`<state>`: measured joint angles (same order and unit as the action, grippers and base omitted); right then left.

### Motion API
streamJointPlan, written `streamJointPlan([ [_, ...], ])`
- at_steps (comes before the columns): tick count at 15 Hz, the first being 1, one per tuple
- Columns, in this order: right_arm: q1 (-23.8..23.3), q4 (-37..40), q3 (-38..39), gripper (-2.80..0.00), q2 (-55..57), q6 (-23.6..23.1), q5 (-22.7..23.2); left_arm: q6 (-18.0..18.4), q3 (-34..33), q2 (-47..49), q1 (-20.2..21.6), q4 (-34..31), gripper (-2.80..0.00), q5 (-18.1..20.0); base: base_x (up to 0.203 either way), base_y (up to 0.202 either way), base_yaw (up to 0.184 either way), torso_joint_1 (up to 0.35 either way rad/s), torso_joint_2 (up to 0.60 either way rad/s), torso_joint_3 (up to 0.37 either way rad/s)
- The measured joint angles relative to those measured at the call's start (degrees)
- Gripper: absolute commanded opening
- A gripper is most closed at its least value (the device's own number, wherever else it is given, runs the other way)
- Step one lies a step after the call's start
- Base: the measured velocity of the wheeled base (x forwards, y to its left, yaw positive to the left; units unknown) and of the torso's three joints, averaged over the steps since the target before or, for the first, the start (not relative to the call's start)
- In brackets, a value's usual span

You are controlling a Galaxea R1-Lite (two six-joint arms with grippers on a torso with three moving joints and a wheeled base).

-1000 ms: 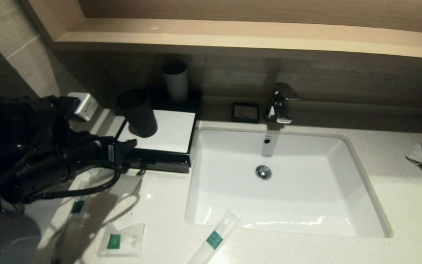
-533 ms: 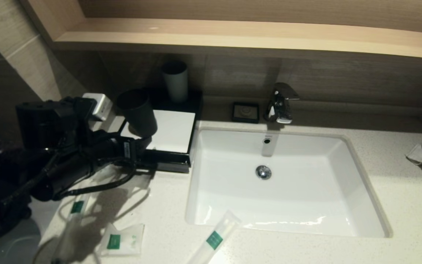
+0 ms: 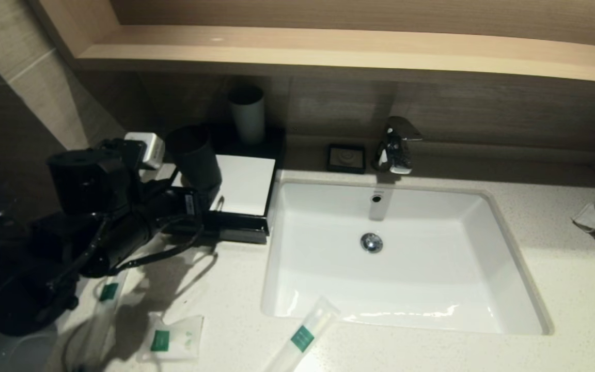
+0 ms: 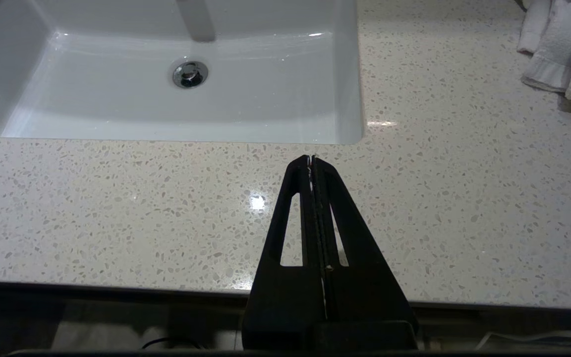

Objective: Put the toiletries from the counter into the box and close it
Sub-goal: Pick up the cup

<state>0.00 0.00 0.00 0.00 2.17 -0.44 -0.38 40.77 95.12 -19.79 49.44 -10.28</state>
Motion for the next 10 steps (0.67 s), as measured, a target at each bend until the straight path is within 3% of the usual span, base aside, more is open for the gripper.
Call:
streamJointPlan([
  [10, 0.0, 0.0, 0.0, -2.80, 0.0, 0.0, 0.0, 0.2, 0.4, 5.0, -1.2, 7.4, 0.00, -3.1, 0.000, 0.000, 0.000, 0.000, 0.00, 0.000],
])
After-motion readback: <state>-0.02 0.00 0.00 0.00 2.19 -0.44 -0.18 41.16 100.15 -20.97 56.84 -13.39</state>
